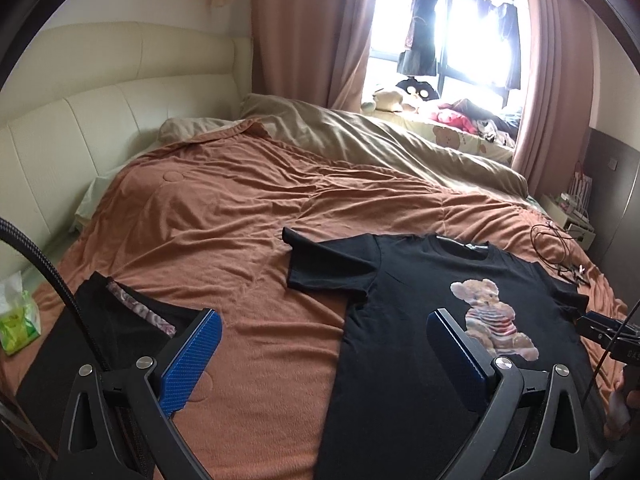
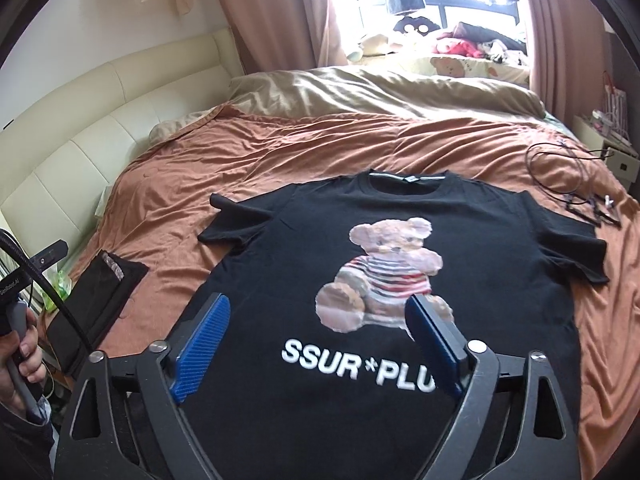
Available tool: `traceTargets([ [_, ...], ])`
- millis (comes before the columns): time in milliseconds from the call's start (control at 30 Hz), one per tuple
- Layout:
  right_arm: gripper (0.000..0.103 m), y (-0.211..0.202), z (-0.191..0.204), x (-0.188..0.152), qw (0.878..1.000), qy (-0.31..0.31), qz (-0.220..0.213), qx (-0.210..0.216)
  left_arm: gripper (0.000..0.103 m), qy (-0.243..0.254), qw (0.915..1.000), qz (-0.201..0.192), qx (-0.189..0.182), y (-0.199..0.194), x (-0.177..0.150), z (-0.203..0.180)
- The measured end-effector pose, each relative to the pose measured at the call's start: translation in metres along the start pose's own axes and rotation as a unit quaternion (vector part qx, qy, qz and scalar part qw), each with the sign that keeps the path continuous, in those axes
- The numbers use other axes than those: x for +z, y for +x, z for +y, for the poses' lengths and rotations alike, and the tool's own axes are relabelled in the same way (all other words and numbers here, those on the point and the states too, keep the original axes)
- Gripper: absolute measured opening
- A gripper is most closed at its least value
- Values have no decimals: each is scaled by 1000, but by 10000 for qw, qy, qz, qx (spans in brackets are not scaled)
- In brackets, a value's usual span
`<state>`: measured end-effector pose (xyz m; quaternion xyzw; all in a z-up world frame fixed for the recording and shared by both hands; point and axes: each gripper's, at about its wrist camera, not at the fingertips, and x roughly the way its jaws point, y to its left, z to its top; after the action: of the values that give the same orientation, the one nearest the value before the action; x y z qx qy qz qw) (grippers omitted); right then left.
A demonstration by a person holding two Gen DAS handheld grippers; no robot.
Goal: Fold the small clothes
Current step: 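Move the left gripper to the side edge of the black bear-print T-shirt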
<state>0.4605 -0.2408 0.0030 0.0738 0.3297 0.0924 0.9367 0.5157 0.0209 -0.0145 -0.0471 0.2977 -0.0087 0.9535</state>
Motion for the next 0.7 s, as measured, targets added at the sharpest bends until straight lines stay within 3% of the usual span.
traceTargets([
  [367, 51, 114, 14, 49, 9975, 113, 597, 370, 83, -304, 9982, 522, 22, 97, 25, 14],
  [700, 30, 215, 15, 63, 9880, 372, 1246, 834, 72, -572, 9928, 1047, 61, 182, 21, 21],
])
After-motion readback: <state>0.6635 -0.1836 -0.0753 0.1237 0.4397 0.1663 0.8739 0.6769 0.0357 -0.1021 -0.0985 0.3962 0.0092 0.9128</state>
